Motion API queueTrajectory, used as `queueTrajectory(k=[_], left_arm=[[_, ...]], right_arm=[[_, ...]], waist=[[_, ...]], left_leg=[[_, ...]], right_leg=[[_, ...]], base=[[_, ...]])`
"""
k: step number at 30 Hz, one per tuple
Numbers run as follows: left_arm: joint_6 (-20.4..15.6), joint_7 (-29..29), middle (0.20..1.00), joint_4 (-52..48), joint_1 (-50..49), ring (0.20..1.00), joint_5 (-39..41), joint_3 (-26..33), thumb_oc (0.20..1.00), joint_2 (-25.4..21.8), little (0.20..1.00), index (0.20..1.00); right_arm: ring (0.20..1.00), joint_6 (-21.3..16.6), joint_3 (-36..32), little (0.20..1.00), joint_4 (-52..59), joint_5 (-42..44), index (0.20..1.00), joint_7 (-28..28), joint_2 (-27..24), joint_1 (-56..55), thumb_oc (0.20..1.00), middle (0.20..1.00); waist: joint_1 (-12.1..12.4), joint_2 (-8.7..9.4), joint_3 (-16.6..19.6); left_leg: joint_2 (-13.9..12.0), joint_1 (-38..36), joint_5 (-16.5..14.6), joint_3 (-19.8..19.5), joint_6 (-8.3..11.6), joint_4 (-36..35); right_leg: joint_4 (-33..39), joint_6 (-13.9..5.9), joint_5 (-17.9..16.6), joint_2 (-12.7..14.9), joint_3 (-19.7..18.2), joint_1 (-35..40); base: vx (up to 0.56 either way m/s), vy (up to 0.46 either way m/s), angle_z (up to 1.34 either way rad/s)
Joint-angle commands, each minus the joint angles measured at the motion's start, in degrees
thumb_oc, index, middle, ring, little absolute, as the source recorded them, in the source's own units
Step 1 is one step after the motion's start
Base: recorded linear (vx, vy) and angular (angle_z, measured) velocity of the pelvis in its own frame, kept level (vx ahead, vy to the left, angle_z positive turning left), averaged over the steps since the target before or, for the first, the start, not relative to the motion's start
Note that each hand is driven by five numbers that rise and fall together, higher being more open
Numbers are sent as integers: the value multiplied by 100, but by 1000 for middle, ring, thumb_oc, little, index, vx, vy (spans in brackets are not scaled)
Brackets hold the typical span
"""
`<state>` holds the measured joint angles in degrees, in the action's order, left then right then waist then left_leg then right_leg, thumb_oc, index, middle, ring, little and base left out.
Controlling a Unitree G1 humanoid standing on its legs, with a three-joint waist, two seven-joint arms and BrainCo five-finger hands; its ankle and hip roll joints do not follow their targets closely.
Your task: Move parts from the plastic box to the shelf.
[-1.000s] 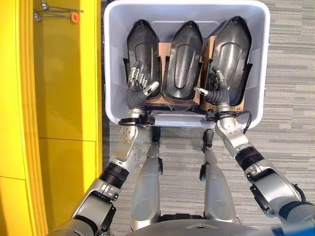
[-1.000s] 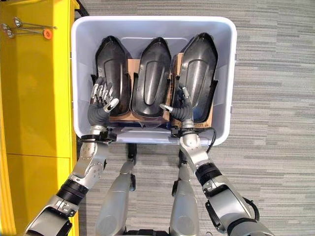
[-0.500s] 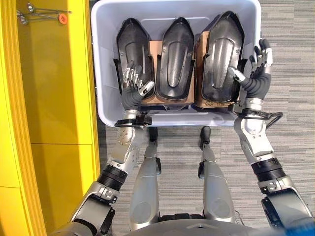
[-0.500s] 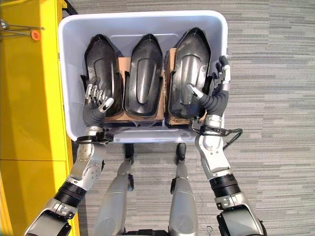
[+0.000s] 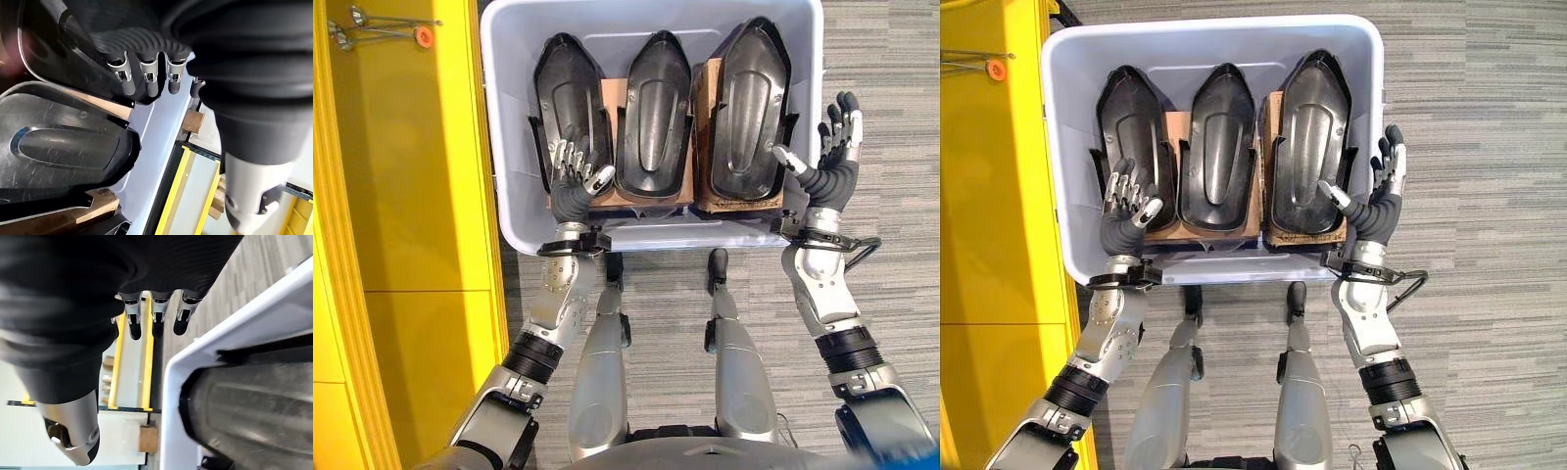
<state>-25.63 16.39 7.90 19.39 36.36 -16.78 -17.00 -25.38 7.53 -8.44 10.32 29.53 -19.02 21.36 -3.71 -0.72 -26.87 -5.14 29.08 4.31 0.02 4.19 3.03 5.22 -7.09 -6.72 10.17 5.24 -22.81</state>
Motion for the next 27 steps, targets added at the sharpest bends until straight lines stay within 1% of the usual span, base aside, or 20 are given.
queueTrajectory(k=[1,9,11,12,13,14,20,23,27], left_arm=[[-300,-20,1000,-366,156,1000,-372,288,1000,-86,1000,1000],[-327,-47,1000,-369,118,1000,-348,263,1000,-101,1000,1000],[-335,-45,1000,-362,115,1000,-355,261,1000,-104,1000,1000],[-331,-40,1000,-357,117,1000,-350,258,1000,-115,1000,1000],[-331,-43,1000,-362,110,1000,-350,253,1000,-111,1000,1000],[-331,-43,1000,-362,114,1000,-351,255,1000,-112,1000,1000],[-354,-55,1000,-333,152,1000,-331,188,1000,-97,1000,1000],[-354,-86,1000,-327,146,1000,-317,195,1000,-96,1000,1000],[-349,-111,1000,-326,150,1000,-295,183,1000,-95,1000,1000]], right_arm=[[1000,-276,-7,1000,50,-70,1000,99,-71,50,1000,1000],[1000,-205,90,1000,-396,-53,1000,131,-46,78,1000,1000],[1000,-205,101,1000,-430,-48,1000,139,-43,85,1000,1000],[1000,-183,108,1000,-494,-73,1000,151,-57,112,1000,1000],[1000,-174,111,1000,-534,-75,1000,155,-59,113,1000,1000],[1000,-174,110,1000,-534,-75,1000,154,-59,118,1000,1000],[1000,-67,219,1000,-1196,-79,1000,251,-24,216,1000,1000],[1000,-39,243,1000,-1356,-80,1000,251,-12,242,1000,1000],[1000,-7,255,1000,-1593,-48,1000,263,-5,281,1000,1000]], waist=[[103,173,300],[107,164,279],[113,161,263],[109,167,273],[121,161,261],[116,165,267],[133,126,246],[134,119,246],[153,109,224]], left_leg=[[-172,15,-306,130,73,469],[-150,17,-307,140,63,444],[-159,-8,-346,145,67,459],[-151,18,-311,141,63,445],[-155,0,-350,143,64,464],[-147,17,-317,142,61,450],[-115,33,-369,129,55,500],[-103,66,-340,133,51,503],[-103,65,-387,132,48,534]], right_leg=[[-636,-194,70,190,-215,8],[-621,-199,62,186,-218,5],[-624,-200,79,178,-219,32],[-614,-202,55,188,-216,6],[-616,-201,77,180,-219,32],[-609,-202,55,186,-220,13],[-621,-200,71,191,-218,15],[-621,-201,53,203,-219,-8],[-628,-197,73,197,-235,1]], base=[[0,0,0],[0,0,0],[0,0,0],[0,0,0],[0,0,0],[0,0,0],[2,3,-4],[0,0,0],[0,0,0]])
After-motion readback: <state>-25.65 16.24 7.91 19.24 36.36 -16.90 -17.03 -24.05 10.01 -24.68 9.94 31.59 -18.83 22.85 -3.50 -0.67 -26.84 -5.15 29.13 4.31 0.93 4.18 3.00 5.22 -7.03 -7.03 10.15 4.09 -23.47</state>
